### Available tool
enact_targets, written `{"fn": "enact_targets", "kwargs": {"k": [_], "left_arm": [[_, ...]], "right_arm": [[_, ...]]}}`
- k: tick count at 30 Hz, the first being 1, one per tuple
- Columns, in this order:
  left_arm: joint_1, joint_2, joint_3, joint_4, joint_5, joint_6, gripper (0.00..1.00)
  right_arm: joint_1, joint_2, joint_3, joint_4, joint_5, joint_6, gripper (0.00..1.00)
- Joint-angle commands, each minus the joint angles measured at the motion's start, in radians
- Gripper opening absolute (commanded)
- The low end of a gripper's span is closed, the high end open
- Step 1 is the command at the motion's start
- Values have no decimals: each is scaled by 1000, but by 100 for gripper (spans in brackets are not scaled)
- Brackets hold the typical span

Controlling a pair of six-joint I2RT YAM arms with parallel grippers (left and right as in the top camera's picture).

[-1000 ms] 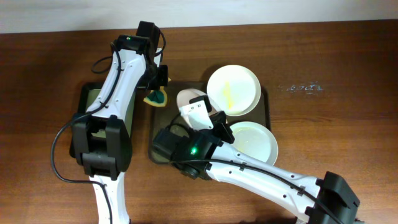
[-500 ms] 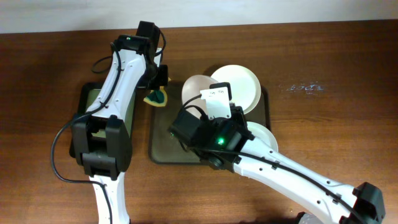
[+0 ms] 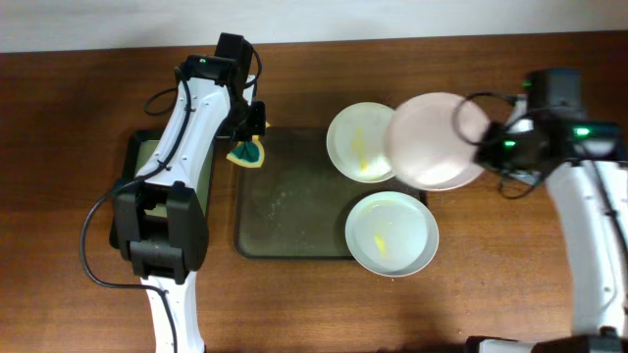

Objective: Clean dirty plates on tray and stack at the side
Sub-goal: 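Place the plate on the table right of the tray, release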

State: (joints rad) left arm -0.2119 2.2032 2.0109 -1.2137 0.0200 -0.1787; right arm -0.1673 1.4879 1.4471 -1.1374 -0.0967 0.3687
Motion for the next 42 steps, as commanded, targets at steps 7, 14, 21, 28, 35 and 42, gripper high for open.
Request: {"fn": "enact_targets", "kwargs": {"k": [7, 14, 21, 28, 35, 42], "left_arm": [[3, 3, 16, 1, 11, 16, 0], [3, 3, 16, 0, 11, 16, 0], [3, 3, 16, 1, 11, 16, 0], [-3, 3, 16, 0, 11, 16, 0], [-3, 3, 16, 0, 11, 16, 0], [-8, 3, 16, -2, 11, 16, 0]], "right_arm": [[-272, 148, -248, 235, 8, -53, 4], [-286, 297, -344, 459, 42, -70, 4], [-285, 276, -204, 264, 38, -73, 39], [-129, 239, -84, -173, -267, -343, 45], [89, 239, -309, -24, -174, -345, 45], [150, 239, -378, 90, -84, -328, 19]]}}
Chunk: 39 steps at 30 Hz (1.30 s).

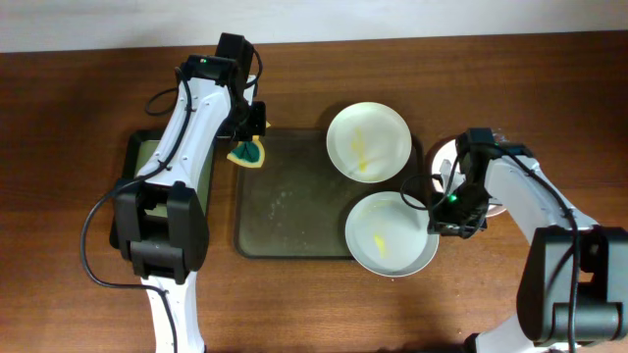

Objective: Clean dirty plates on tray and stack at the side
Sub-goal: 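Place the plate on the table right of the tray, release, then grasp the rim of the lower plate with the right gripper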

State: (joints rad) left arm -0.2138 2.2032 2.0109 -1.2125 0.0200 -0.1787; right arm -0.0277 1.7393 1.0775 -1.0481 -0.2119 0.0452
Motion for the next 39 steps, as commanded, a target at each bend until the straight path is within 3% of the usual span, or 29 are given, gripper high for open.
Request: {"fn": "enact_targets", "kwargs": {"k": [1, 5, 8, 14, 17, 20, 24, 29, 34, 39], "left_arm": [[-6, 3, 16, -2, 11, 16, 0], [-6, 3, 16, -2, 11, 16, 0], [-7, 3, 16, -2, 11, 16, 0], [-6, 3, 16, -2, 11, 16, 0], [-1, 3, 16, 3, 9, 16, 0], [8, 3, 16, 23, -1, 16, 0], [31, 1, 77, -5, -1, 16, 0], [60, 1, 223, -121, -1, 17, 0], [60, 1, 224, -119, -1, 17, 0], [60, 1, 224, -121, -1, 17, 0]], "right_arm": [[11, -13, -11, -1, 35, -5, 18], [11, -13, -69, 52, 40, -4, 16], [11, -13, -71, 59, 41, -4, 4], [38, -52, 11, -60, -10, 0, 4], [142, -124, 71, -39, -43, 133, 4], [314, -122, 80, 117, -25, 335, 4], [517, -68, 80, 316, 154, 645, 4], [628, 50, 80, 499, 224, 827, 4], [630, 98, 80, 446, 179, 827, 5], [628, 98, 80, 442, 114, 729, 22]]}}
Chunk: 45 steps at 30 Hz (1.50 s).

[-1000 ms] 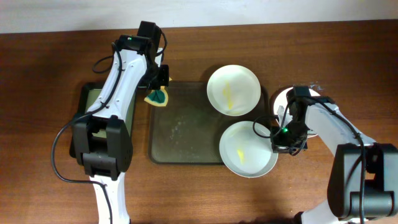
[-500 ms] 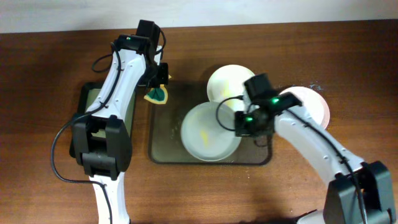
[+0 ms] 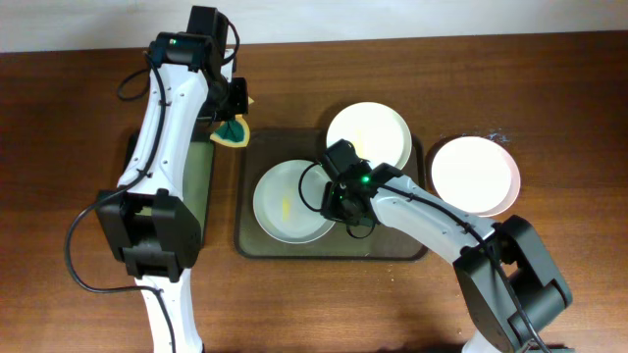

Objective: Clean dirty plates on tray and stack at the side
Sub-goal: 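Grasp the rim of the lower plate with the right gripper, then move the sponge with the left gripper onto the held plate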

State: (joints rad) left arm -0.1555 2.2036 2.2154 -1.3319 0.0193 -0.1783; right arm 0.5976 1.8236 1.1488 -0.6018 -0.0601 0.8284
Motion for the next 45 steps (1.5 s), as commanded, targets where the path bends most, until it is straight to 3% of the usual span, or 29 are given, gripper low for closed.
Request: {"fn": "enact_targets", "kwargs": {"k": [1, 3, 4, 9, 15, 22, 32, 36, 41, 45], "left_arm": [[1, 1, 19, -3, 0, 16, 0], [2, 1, 19, -21, 0, 16, 0], [1, 1, 19, -37, 1, 16, 0], [1, 1, 19, -85, 17, 60, 0], [0, -1, 19, -179, 198, 227, 0], [-11, 4, 6, -183, 198, 233, 0], [-60, 7, -76, -43, 194, 232, 0], [-60, 7, -141, 9, 194, 232, 0], [-58, 7, -153, 19, 195, 232, 0], [-63, 7, -153, 10, 195, 232, 0]], "right_arm": [[2, 13, 9, -5, -45, -71, 26], [-11, 13, 9, -5, -75, -136, 39], [-28, 13, 9, -14, -100, -150, 40], [-96, 13, 9, -34, -198, -265, 45], [-116, 14, 9, -49, -214, -301, 49], [-116, 16, -15, 10, -214, -300, 50], [-114, 93, -21, 96, -209, -251, 39], [-114, 96, -21, 110, -198, -244, 29], [-115, 96, -21, 120, -190, -244, 4], [-114, 96, -21, 120, -190, -244, 4]]}}
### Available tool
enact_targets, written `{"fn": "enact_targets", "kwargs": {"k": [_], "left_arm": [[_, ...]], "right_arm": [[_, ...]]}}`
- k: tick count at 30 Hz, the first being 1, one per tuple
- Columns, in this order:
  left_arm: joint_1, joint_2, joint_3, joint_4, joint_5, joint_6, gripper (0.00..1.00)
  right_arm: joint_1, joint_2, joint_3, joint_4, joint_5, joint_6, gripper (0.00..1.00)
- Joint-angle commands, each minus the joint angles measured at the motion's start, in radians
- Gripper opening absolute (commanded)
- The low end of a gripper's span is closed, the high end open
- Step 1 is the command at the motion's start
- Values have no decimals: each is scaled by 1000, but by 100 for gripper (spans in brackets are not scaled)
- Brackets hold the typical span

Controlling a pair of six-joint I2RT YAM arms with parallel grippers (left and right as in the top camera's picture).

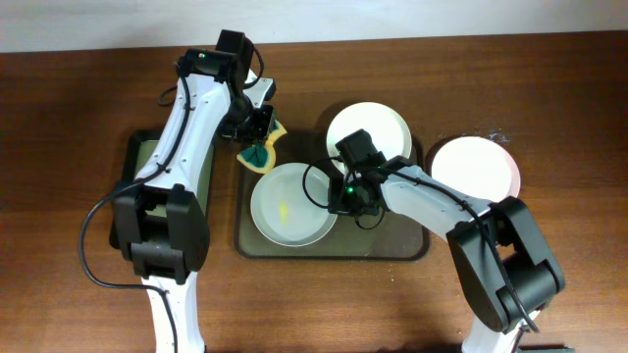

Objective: Clean dirty plates on tray and stack at the side
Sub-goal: 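Move the sponge with the left gripper onto the held plate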

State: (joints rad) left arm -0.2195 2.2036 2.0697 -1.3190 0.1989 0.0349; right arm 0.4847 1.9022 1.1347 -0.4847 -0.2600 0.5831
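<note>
On the dark tray (383, 245) lie two white plates with yellow smears: one at the tray's left (287, 204), one at its far right corner (375, 128). My right gripper (340, 201) is shut on the left plate's right rim. My left gripper (263, 139) is shut on a yellow-green sponge (263, 150), which hangs just above that plate's far rim. A clean pinkish-white plate (474, 173) rests on the table to the right of the tray.
A smaller dark tray (147, 157) lies under the left arm, left of the main tray. The wooden table's far edge meets a white wall.
My left gripper has moved right and nearer with the sponge, from beyond the tray's far left corner to just over the plate's far rim. The right gripper and plate have barely shifted.
My right gripper first held a pinkish plate above the tray's right side; then that plate lay on the table at the right. Then the front-right dirty plate was at the tray's left with my right gripper on its rim. Now the sponge hangs by it.
</note>
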Motion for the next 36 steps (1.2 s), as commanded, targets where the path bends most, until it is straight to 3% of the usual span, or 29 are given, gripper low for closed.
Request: {"fn": "enact_targets", "kwargs": {"k": [1, 12, 19, 27, 36], "left_arm": [[-2, 7, -7, -11, 16, 19, 0], [-13, -20, -7, -137, 14, -46, 0], [-61, -50, -59, -150, -123, -94, 0], [-62, -322, -534, 202, -113, -110, 0], [-93, -259, -549, 346, -106, -159, 0]], "right_arm": [[-2, 18, -7, 3, 10, 1, 4], [-2, 18, -7, 2, 10, 1, 4], [-2, 18, -7, -8, 21, 1, 4], [-1, 18, -9, -1, 24, 14, 4], [-1, 18, -9, -1, 24, 20, 4]]}}
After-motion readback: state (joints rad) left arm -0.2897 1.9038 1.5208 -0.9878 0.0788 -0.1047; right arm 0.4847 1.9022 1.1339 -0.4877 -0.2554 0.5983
